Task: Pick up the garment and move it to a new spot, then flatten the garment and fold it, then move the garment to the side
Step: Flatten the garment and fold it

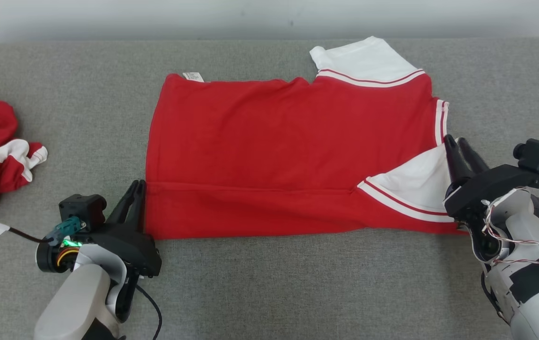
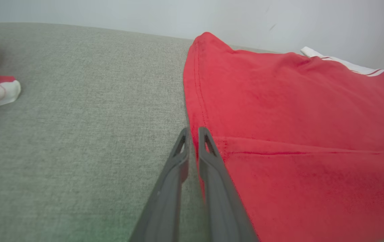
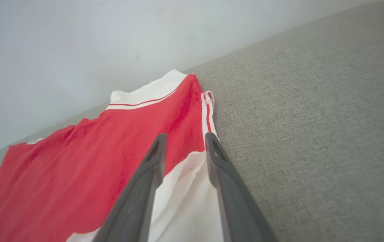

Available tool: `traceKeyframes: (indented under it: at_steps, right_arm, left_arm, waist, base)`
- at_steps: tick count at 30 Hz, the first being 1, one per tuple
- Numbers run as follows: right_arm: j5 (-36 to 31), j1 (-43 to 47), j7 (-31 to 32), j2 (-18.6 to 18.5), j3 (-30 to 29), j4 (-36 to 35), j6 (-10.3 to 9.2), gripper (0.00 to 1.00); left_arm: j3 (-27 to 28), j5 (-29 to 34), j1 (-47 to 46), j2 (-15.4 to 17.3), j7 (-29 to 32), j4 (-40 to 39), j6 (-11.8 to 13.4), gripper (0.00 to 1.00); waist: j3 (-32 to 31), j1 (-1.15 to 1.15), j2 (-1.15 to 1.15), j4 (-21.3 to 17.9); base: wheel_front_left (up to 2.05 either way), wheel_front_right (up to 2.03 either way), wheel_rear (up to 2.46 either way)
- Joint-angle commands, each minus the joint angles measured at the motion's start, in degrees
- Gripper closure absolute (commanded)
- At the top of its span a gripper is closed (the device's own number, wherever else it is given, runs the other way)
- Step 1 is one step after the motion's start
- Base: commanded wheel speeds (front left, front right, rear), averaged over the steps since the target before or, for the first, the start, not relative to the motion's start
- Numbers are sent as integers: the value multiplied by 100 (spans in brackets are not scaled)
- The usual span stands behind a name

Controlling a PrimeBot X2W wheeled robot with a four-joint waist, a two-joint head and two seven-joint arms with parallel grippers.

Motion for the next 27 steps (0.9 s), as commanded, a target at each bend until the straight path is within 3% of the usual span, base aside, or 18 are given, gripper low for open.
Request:
traceKeyframes:
  at_steps: [1, 10, 17, 27]
  right_arm:
    - [114, -14, -210, -71, 94, 38, -12, 0]
    - [132, 586, -868, -417, 819, -253, -12, 0]
    - [-222, 1276, -1113, -680, 1029, -422, -12, 0]
    - [-620, 1462, -1148, -444, 928, -244, -12, 0]
  left_arm:
    - [7, 56, -69, 13, -71, 34, -3, 0]
    - [562, 255, 733, 28, -79, -732, -1, 0]
    - [854, 686, 1667, -195, -81, -1366, -1, 0]
    - [962, 872, 1791, -378, -81, -1270, -2, 0]
  waist:
    - [-81, -1, -1, -36]
    - [-418, -1, -1, -121]
    - [-539, -1, -1, -126]
    - [-454, -1, -1, -175]
  base:
    - [0, 0, 0]
    - [0, 0, 0]
    - [0, 0, 0]
    - [0, 0, 0]
